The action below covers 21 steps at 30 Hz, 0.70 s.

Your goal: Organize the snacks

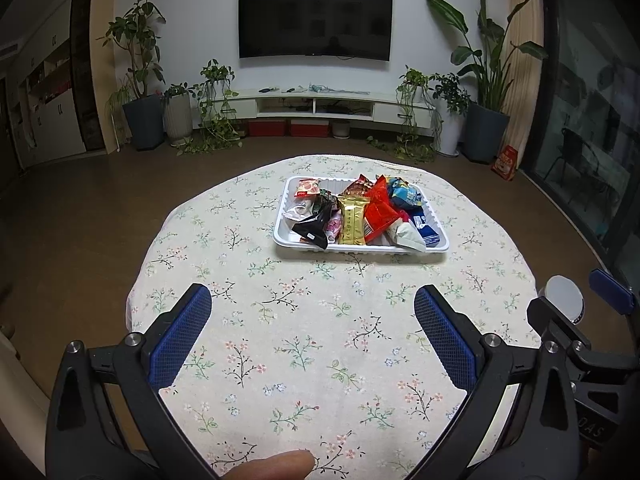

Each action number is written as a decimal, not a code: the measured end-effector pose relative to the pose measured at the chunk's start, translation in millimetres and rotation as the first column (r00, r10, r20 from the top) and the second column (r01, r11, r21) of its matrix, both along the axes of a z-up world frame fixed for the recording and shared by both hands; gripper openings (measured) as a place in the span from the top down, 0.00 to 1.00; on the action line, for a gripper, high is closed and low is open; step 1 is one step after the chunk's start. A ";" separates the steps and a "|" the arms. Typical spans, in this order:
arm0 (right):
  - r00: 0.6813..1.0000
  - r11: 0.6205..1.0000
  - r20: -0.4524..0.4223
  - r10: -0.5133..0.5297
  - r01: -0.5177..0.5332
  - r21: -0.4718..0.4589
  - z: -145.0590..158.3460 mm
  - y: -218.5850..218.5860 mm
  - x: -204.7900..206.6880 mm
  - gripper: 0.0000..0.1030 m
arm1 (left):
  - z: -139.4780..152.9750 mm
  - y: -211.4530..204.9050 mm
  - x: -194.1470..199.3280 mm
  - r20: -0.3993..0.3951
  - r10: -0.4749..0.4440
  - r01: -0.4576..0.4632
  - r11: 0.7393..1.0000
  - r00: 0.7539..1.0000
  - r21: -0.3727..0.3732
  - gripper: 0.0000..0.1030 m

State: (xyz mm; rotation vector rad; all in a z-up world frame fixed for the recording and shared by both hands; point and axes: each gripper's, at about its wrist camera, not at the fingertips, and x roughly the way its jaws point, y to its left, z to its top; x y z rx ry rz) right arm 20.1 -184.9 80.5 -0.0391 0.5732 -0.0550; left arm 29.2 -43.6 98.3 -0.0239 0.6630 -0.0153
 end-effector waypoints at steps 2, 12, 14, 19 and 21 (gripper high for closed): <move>1.000 1.000 -0.001 0.000 0.000 -0.001 0.3 0.3 -0.4 0.06 | -1.8 0.9 2.8 -0.004 0.001 -0.001 1.000 1.000 -0.006 0.00; 1.000 1.000 -0.009 0.004 -0.004 -0.001 -1.0 1.5 1.3 0.06 | -4.9 1.8 3.0 -0.007 -0.003 0.003 1.000 1.000 -0.004 0.00; 1.000 1.000 -0.008 0.004 -0.004 -0.002 -0.8 1.6 1.1 0.06 | -5.8 1.5 3.5 -0.008 -0.004 0.004 1.000 1.000 0.001 0.00; 1.000 1.000 -0.009 0.004 -0.004 -0.002 -1.1 1.9 1.0 0.06 | -7.3 1.4 3.8 -0.012 -0.009 0.009 1.000 1.000 0.002 0.00; 1.000 1.000 -0.009 0.003 -0.003 -0.003 -1.5 2.1 1.0 0.06 | -7.8 1.5 4.1 -0.014 -0.010 0.010 1.000 1.000 0.000 0.00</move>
